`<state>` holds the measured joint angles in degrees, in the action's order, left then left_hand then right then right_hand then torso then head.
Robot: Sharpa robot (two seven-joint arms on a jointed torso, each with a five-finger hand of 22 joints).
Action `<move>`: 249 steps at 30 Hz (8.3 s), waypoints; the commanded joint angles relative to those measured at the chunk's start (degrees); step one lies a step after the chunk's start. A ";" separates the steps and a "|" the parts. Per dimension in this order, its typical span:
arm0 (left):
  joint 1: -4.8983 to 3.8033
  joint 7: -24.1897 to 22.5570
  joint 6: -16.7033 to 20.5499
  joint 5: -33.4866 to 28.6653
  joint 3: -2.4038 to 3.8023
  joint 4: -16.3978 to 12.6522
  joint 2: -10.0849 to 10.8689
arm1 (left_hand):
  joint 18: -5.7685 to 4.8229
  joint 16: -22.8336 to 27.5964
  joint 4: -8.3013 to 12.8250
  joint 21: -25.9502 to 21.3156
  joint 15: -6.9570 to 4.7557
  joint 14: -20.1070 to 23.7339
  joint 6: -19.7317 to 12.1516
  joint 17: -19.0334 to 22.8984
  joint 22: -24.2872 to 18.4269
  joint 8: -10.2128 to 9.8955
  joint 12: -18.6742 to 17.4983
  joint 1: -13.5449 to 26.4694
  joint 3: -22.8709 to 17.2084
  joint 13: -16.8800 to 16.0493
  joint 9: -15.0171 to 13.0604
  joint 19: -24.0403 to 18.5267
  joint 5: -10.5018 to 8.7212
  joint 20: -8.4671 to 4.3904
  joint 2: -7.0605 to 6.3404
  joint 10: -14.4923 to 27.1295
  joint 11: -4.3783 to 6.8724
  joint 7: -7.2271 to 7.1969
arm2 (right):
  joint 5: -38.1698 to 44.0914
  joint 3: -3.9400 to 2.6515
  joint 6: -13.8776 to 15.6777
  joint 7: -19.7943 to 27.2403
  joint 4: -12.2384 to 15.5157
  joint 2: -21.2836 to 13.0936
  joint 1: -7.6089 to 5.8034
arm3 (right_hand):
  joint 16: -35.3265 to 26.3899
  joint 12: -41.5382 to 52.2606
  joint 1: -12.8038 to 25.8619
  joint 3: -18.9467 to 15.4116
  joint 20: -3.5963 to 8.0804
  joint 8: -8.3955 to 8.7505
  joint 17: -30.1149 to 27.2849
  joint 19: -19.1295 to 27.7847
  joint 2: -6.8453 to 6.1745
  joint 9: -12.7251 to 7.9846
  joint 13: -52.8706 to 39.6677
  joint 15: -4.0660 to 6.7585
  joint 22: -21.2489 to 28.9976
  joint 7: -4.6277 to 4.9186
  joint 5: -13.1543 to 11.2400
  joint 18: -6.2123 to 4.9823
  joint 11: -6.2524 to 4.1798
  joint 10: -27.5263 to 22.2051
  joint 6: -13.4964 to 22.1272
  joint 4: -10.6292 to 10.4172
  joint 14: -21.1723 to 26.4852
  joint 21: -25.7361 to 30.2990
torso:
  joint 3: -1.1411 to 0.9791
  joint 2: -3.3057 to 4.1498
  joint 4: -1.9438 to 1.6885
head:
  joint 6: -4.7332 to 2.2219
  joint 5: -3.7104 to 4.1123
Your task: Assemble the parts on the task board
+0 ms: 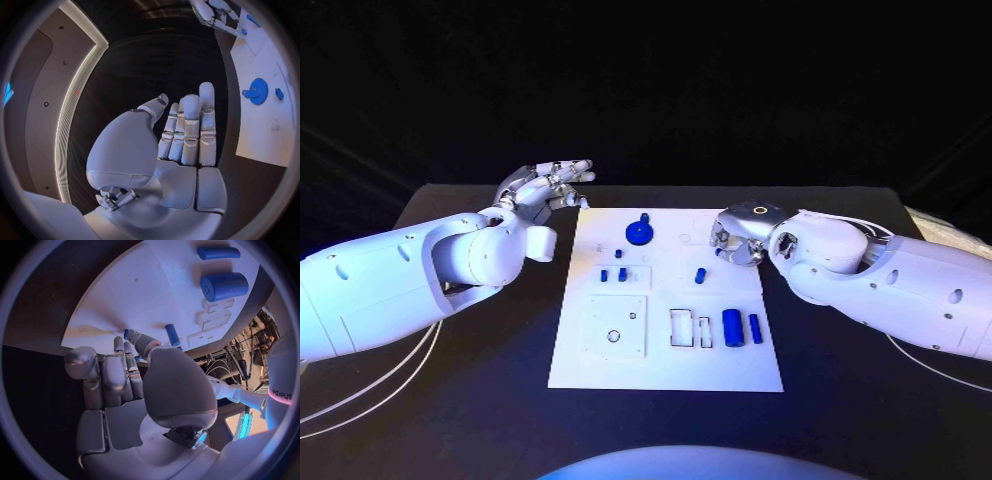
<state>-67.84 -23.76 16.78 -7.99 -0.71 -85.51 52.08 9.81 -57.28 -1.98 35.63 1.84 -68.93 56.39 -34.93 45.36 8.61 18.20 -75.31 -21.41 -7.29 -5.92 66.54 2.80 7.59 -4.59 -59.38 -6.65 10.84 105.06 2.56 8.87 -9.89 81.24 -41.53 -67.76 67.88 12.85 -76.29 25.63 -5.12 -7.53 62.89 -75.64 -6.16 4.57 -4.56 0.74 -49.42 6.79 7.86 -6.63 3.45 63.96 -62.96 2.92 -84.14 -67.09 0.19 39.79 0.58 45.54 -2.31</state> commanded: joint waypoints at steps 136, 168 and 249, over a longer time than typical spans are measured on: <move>0.03 1.02 -1.06 1.76 -0.02 0.30 -2.38 | 0.64 1.05 1.37 -1.41 0.09 1.61 -1.41 2.25 -0.98 0.83 1.60 -2.13 0.52 -0.16 0.37 0.51 0.26 0.02 1.15 1.98 -0.17 0.28 | -4.80 0.92 -1.55 2.34 8.17 9.71 6.65 | 2.45 -2.79 -0.12 1.52 1.00 -0.87 1.68 -2.11 3.67 2.06 0.33 0.99 -4.32 -0.08 -3.51 0.14 -0.42 5.36 -3.25 0.85 -2.05 -3.10 | 0.14 0.01 -0.11 | 3.84 -7.17; 0.02 2.67 -2.69 1.76 -0.02 1.12 -2.32 | 0.62 1.10 1.41 -1.70 0.20 1.85 -1.73 2.46 -1.17 0.95 1.87 -1.97 0.82 -0.15 0.47 0.43 0.25 0.09 0.99 2.36 -0.32 0.43 | -6.02 1.09 7.58 2.07 9.29 6.83 6.78 | 1.69 -2.37 1.64 -9.67 -1.69 1.63 -0.87 1.05 1.07 0.12 0.02 -1.82 4.87 3.38 0.38 -1.37 3.09 -8.32 9.74 -0.36 -0.96 2.74 | 0.15 -0.06 -0.23 | 3.57 -7.24; 0.06 3.36 -3.50 2.69 -0.03 1.41 -1.94 | 0.62 1.11 1.49 -1.90 0.26 2.00 -1.93 2.61 -1.30 1.06 2.08 -2.02 0.92 -0.15 0.53 0.39 0.26 0.15 1.07 2.63 -0.37 0.48 | -6.89 -0.19 -1.67 0.78 9.96 -2.94 2.37 | 2.23 -0.28 -1.23 -2.27 0.05 1.06 -1.59 -1.23 4.32 0.49 0.87 0.17 2.12 0.71 -1.23 -0.80 0.48 0.86 -0.80 1.01 -1.47 1.03 | 0.17 -0.07 -0.12 | 2.73 -5.31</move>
<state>-67.79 -20.22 14.39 -5.83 -0.77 -84.07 50.15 9.80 -56.34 -0.52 34.10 2.26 -67.30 54.75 -32.40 44.13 9.28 20.17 -76.97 -20.65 -7.38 -5.44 66.95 2.81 7.59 -3.39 -57.02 -6.95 11.24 97.27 2.20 7.91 -9.42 91.23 -44.51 -65.66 69.84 12.84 -77.82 23.02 -5.14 -6.24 61.25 -76.65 -1.53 4.97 -3.69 0.44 -47.24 7.54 6.85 -7.53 4.60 63.91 -63.28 3.96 -84.03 -65.77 0.34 39.73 0.48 48.18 -7.61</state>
